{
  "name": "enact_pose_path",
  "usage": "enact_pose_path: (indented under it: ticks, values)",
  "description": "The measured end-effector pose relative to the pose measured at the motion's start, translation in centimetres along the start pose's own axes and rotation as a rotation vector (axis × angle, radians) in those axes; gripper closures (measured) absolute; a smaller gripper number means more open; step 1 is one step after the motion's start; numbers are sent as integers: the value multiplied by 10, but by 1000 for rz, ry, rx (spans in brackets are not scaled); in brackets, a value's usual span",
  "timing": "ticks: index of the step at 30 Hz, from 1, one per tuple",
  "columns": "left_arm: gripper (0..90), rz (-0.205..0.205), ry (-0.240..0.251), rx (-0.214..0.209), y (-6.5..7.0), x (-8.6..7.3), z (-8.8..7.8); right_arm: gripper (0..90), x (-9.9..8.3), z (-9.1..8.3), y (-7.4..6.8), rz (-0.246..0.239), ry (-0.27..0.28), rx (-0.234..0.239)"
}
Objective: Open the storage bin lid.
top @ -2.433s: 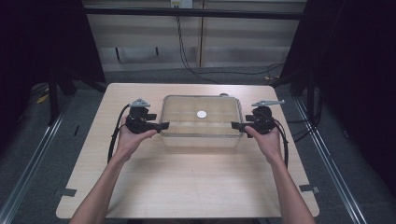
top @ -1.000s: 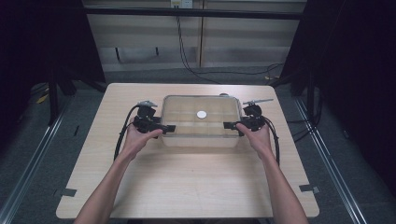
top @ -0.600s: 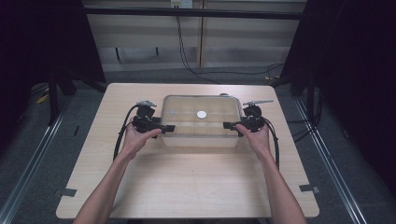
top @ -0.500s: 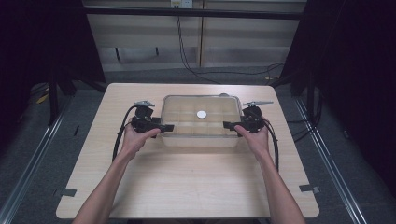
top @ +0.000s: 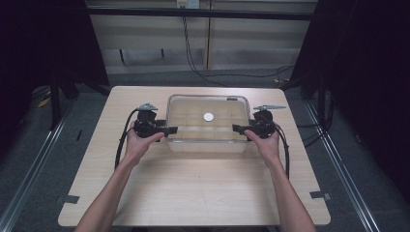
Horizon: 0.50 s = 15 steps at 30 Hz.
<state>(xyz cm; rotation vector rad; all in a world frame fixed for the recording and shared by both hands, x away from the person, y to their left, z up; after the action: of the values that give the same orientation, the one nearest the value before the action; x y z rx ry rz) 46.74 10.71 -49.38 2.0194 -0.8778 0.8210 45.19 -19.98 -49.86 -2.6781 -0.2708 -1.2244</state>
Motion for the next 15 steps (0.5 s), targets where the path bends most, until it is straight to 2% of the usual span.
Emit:
enact_pose_path:
  ticks: [5, 8, 15]
  values:
    - [342, 31, 16, 10, 1, 1, -3, 204, 1, -3, 0, 5, 18, 4]
    - [362, 31, 25, 6, 2, 2, -4, 280, 3, -8, 4, 13, 37, 15]
    - [423, 50, 39, 6, 5, 4, -9, 354, 5, -15, 6, 37, 76, 26]
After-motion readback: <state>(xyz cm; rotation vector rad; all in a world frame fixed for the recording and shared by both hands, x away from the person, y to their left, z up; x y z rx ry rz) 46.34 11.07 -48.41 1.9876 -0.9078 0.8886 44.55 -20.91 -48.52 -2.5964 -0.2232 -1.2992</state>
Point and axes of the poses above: each handheld gripper's, and its own axes: z roughly forward along the jaws, x roughly out of its top, y roughly to its right, the point moved 8 cm from there along z, roughly forward along the jaws, and after that the axes turned 14 degrees about -x, right-handed, at the moved point
